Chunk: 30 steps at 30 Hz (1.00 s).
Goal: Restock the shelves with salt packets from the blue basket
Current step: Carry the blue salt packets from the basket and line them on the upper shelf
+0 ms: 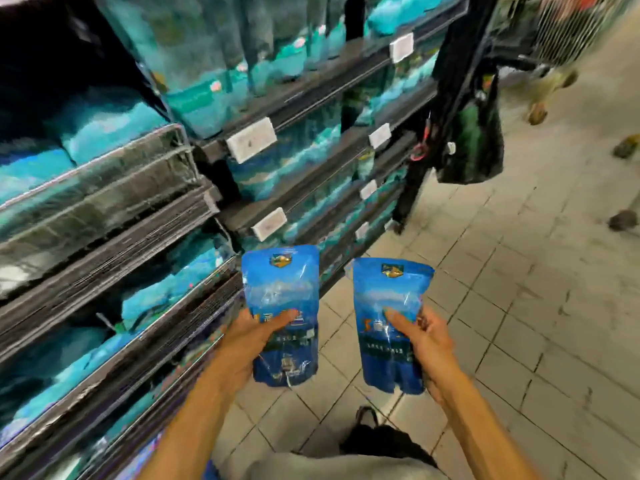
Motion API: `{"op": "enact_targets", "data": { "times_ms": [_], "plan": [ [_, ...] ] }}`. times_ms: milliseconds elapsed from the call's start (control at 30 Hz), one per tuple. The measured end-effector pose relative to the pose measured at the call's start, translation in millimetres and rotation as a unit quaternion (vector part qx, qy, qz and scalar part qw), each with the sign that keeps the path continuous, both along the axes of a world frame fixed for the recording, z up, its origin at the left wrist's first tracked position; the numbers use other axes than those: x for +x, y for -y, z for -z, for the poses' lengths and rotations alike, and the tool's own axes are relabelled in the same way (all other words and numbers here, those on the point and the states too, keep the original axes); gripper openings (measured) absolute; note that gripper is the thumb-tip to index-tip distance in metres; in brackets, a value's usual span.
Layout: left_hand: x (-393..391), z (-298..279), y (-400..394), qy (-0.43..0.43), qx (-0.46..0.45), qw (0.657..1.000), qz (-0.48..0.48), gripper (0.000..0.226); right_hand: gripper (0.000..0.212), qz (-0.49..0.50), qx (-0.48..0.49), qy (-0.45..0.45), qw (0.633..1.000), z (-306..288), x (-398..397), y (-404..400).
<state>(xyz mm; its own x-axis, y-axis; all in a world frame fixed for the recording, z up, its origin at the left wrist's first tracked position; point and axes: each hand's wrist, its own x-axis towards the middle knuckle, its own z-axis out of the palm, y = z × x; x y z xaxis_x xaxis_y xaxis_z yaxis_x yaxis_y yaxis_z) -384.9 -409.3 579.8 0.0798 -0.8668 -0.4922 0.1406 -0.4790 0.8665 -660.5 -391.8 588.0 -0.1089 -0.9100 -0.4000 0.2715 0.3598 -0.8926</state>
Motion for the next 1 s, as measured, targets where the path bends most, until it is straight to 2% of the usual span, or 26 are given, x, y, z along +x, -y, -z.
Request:
{"op": "enact_targets", "data": {
  "times_ms": [100, 200, 400, 467, 567, 633, 700, 867, 1000],
  "plan": [
    [-49.6, -8.7, 42.7, -0.013, -0.011, 1.0, 0.003, 0.074, 0.047, 0.021, 0.003, -0.015, 1.0, -10.1, -45.2, 34.1],
    [-83.2, -22.9, 80.5, 0.013, -0.016, 1.0, 0.011, 0.078, 0.058, 0.021, 0.007, -0.033, 0.999, -23.4, -77.5, 68.5],
    [-125.0, -58.9, 152.9, 0.024, -0.067, 0.996, 0.046, 0.07, 0.061, 0.039, -0.028, -0.012, 0.999, -47.3, -106.4, 140.0],
    [-133.5, -72.9, 178.2, 0.016, -0.094, 0.994, 0.048, 0.061, 0.056, 0.045, -0.044, 0.0, 0.998, -56.5, -110.4, 167.6],
    [-143.6, -98.1, 219.8, 0.003, -0.135, 0.99, 0.05, 0.046, 0.033, 0.048, -0.091, 0.016, 0.995, -78.8, -113.3, 210.9],
    [-148.2, -115.4, 248.8, -0.008, -0.167, 0.985, 0.045, 0.056, 0.024, 0.049, -0.121, 0.024, 0.991, -96.6, -114.8, 239.3],
    [-152.1, -133.1, 274.8, -0.013, -0.19, 0.98, 0.049, 0.065, 0.025, 0.056, -0.143, 0.025, 0.988, -113.3, -116.8, 266.1],
    [-156.7, -187.0, 322.3, -0.017, -0.254, 0.965, 0.059, 0.043, 0.027, 0.052, -0.211, 0.02, 0.976, -161.5, -117.9, 323.3],
    [-158.3, -228.0, 351.8, -0.011, -0.291, 0.956, 0.029, 0.047, 0.036, 0.022, -0.252, 0.021, 0.967, -198.8, -116.6, 365.8]
  ]
}}
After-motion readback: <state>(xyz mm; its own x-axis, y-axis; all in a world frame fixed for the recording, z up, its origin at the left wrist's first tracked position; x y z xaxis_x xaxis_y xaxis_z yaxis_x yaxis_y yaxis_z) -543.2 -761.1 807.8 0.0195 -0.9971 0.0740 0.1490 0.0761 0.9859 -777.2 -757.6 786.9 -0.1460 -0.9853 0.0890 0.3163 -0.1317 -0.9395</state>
